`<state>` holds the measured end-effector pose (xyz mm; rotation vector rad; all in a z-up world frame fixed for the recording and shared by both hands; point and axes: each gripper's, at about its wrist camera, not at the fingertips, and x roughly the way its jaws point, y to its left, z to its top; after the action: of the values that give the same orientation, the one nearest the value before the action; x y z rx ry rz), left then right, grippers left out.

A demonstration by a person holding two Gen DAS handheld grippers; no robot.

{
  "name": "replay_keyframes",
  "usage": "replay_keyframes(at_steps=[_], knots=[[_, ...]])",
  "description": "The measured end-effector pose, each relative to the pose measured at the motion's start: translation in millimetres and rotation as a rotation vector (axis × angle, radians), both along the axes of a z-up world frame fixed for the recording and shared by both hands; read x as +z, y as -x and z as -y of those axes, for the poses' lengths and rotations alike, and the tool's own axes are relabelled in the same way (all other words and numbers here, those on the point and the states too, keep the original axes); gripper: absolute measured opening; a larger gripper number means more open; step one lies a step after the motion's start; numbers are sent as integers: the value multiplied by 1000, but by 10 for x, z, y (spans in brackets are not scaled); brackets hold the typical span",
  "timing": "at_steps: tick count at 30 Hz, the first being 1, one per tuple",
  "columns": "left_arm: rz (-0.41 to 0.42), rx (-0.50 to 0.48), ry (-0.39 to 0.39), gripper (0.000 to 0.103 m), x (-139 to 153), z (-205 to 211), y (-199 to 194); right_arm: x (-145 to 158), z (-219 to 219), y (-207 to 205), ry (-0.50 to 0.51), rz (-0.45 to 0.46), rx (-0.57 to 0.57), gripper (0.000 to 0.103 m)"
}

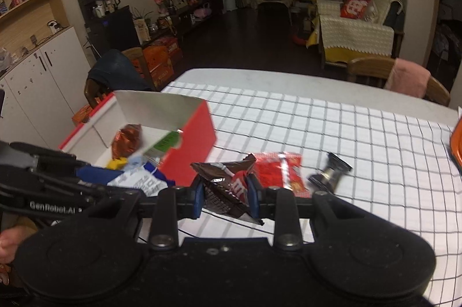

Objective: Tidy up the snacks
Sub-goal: 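Carry the white pack and brown wrapper into the red box and release both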

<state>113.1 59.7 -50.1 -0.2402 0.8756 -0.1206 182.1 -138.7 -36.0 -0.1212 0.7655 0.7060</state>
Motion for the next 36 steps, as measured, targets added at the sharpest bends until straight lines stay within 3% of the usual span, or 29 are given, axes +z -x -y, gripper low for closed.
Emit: replay_keyframes(at_steps=[17, 31, 36], knots=[[52, 93, -57, 44, 154, -1103, 44, 22, -1087, 103, 24, 29, 43, 29], [-31, 154, -150, 44, -229, -1772, -233, -403, -1879, -97, 86, -40, 50, 29], [-70, 132, -189, 44, -393, -1839, -298, -620, -2076, -129, 115, -83, 70, 29]])
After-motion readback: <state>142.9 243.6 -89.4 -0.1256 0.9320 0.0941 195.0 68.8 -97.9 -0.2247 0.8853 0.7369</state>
